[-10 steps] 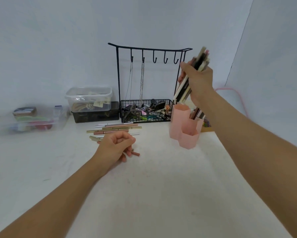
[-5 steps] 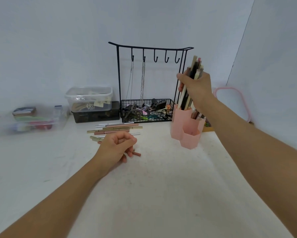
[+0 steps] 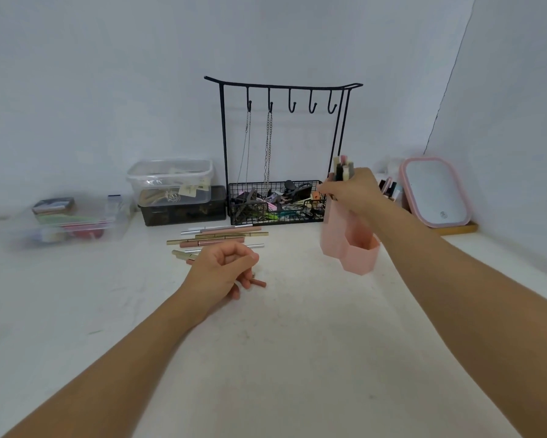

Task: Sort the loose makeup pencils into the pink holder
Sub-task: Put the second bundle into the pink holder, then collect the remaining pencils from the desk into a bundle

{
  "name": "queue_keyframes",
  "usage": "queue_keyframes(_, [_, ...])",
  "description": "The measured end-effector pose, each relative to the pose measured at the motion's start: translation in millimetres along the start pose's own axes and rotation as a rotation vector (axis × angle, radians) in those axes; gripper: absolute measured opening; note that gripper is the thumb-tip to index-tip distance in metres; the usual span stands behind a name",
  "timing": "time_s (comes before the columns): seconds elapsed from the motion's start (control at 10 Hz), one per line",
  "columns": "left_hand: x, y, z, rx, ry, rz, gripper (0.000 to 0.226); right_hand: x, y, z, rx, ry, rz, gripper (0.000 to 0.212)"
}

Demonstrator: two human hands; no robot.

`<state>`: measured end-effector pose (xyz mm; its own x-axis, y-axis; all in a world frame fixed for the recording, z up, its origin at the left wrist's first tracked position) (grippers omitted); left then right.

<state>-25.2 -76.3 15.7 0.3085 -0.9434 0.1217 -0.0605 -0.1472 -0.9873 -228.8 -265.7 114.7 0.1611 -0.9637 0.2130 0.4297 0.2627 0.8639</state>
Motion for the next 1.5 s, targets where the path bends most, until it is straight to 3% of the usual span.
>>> queue_keyframes(0.2, [1,1,1,0.002,-0.005,-0.004,0.009,1,-9,-5,-0.004,-0.080,0.092,0.059])
queue_keyframes(0.4, [3,1,1,-0.010,-0.011,-0.003,0.009,4,0,-21,-0.002,-0.095,0.205,0.036])
queue_keyframes(0.6, [2,-3,7,-0.056,-0.075,-0.043,0.013,6,9,-35,-0.022,-0.091,0.229,0.052])
queue_keyframes(0.7, [2,-13,16,-0.068,-0.236,-0.114,0.021,-15,29,-19,-0.015,-0.350,0.364,0.044])
queue_keyframes(0.8, [3,-19,33,-0.084,-0.413,-0.159,0.030,-51,60,-18,0.096,-0.431,0.501,0.024])
queue_keyframes(0.9, [5,-15,48,-0.054,-0.516,-0.139,0.033,-71,79,-69,-0.144,0.148,0.533,0.011])
queue_keyframes(1.0, [8,-11,61,-0.009,-0.600,-0.144,0.036,-74,63,-122,-0.578,0.473,0.620,0.026])
queue_keyframes(1.1, [11,-7,74,0.042,-0.691,-0.112,0.037,-58,42,-146,-0.802,0.443,0.646,0.034])
queue_keyframes(1.3, [13,-4,73,0.117,-0.685,-0.098,0.033,-20,5,-154,-0.797,0.305,0.482,0.011])
queue_keyframes(1.5, [15,-3,75,0.137,-0.685,-0.070,0.032,-18,-4,-153,-0.693,0.360,0.473,0.007])
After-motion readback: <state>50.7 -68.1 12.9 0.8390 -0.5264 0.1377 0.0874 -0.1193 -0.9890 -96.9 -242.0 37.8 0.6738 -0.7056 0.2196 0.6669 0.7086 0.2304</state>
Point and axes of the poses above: each hand's wrist, its own x-axis towards the middle knuckle, its own z-axis out of the back of the hand, y = z × x, the point moved 5 cm from there along x, towards the middle knuckle, and after that the axes turned 9 degrees about -x, right-handed, at the moved point
